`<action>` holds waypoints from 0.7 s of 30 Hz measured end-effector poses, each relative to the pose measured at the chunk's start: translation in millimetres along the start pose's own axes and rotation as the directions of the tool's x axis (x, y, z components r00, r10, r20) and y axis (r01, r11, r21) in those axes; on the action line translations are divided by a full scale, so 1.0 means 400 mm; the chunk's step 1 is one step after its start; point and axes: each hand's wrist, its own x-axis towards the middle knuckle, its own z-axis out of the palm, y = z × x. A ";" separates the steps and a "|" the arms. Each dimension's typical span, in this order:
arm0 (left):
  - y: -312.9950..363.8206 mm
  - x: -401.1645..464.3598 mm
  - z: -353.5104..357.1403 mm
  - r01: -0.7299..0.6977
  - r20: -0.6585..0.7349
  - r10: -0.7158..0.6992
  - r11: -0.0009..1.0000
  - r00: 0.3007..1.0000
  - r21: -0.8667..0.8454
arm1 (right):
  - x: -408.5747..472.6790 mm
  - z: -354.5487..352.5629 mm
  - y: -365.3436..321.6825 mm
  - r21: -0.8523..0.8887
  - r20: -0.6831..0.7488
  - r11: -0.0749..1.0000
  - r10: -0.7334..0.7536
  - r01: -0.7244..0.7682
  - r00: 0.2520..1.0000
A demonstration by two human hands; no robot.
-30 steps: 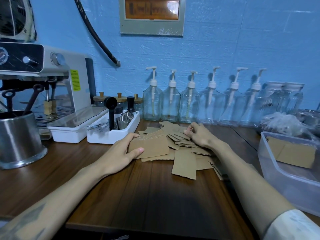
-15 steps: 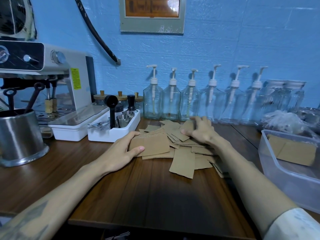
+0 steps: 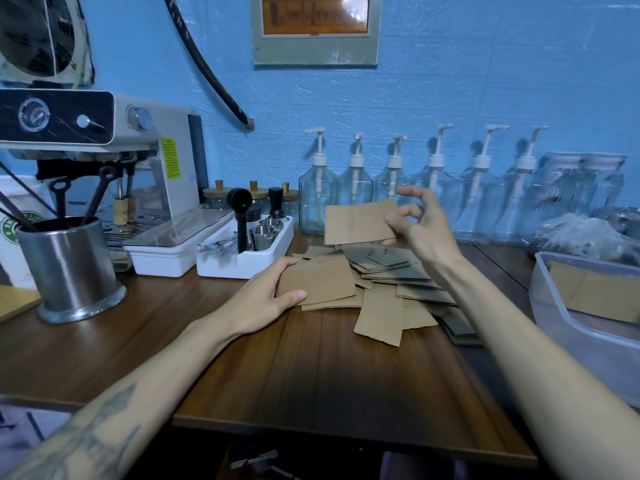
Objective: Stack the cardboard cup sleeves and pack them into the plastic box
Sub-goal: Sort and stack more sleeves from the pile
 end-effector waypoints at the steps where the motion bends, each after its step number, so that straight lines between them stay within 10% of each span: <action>1: 0.002 -0.001 0.000 0.005 0.003 -0.005 1.000 1.000 -0.012 | -0.019 0.008 -0.006 -0.003 0.088 1.000 -0.014 0.014 0.996; 9: 0.012 -0.007 0.001 0.047 -0.007 -0.048 0.997 0.999 -0.059 | -0.102 0.071 0.040 -0.420 0.323 0.883 -0.068 0.207 0.944; 21: 0.002 0.000 0.000 -0.031 -0.006 0.031 0.999 1.000 0.026 | -0.109 0.119 0.089 -0.596 0.627 0.579 -0.096 0.556 0.773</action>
